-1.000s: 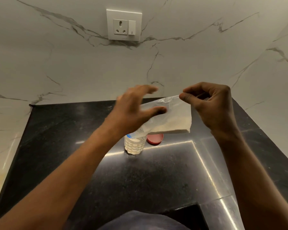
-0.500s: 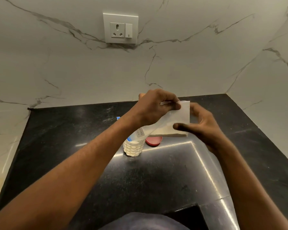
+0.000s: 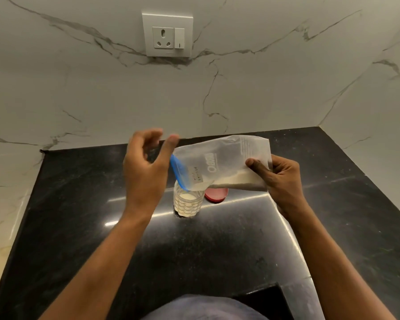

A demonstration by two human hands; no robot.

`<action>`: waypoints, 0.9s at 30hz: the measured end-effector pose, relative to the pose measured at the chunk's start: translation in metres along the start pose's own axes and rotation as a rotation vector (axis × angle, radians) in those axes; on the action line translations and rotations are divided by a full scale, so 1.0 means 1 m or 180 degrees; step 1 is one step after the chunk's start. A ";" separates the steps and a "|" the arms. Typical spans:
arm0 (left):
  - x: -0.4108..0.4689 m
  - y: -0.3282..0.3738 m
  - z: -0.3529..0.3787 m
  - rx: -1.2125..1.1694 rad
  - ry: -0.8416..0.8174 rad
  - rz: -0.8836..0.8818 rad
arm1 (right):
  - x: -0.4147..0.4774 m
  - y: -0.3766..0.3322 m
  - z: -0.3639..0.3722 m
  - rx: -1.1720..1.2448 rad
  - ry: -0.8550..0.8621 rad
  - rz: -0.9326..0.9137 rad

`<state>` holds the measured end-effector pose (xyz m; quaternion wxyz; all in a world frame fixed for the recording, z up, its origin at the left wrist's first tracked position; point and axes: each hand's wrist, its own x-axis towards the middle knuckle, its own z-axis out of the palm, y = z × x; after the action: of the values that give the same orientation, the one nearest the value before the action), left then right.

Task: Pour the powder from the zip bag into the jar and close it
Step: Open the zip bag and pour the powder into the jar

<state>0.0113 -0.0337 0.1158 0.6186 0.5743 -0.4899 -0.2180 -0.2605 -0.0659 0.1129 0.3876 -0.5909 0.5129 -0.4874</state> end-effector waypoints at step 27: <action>-0.012 -0.065 0.009 -0.1063 -0.1227 -0.1445 | -0.007 -0.023 0.000 -0.1028 -0.0344 -0.1054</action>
<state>0.0172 -0.0444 0.0505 0.5358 0.5078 -0.4150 -0.5319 -0.2548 -0.0552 0.1341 0.2297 -0.7465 0.4588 -0.4236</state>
